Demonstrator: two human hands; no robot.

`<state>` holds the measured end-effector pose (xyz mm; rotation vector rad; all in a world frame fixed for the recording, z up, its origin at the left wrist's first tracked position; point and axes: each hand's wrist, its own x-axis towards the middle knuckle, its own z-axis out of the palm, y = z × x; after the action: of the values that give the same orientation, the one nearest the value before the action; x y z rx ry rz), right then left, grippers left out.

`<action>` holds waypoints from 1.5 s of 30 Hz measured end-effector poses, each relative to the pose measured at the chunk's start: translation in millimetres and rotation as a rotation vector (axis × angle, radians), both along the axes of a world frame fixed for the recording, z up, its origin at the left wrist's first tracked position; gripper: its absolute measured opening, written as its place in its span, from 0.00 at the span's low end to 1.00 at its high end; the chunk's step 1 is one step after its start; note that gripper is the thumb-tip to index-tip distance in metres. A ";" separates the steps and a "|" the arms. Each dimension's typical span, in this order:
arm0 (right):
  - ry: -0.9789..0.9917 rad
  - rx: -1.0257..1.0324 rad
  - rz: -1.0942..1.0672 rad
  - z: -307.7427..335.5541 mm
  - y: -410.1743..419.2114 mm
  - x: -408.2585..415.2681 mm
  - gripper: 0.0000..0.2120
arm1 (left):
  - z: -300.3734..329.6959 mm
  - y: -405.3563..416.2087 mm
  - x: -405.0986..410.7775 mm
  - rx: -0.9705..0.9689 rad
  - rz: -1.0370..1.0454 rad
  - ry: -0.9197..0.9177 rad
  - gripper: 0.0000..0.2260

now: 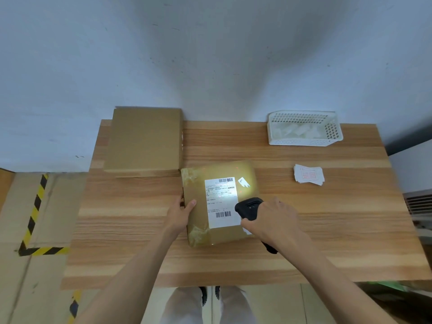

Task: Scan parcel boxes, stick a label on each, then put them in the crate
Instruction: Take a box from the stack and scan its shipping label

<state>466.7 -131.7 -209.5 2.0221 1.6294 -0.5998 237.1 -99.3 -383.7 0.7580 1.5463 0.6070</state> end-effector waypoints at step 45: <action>-0.023 0.177 -0.226 -158.3 -34.5 116.4 0.22 | 41.6 28.1 13.1 0.400 -0.516 0.744 0.19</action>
<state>583.1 -166.1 -367.9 2.3543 1.4981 -0.5234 250.2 -71.2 -342.1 1.7671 1.7941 0.2427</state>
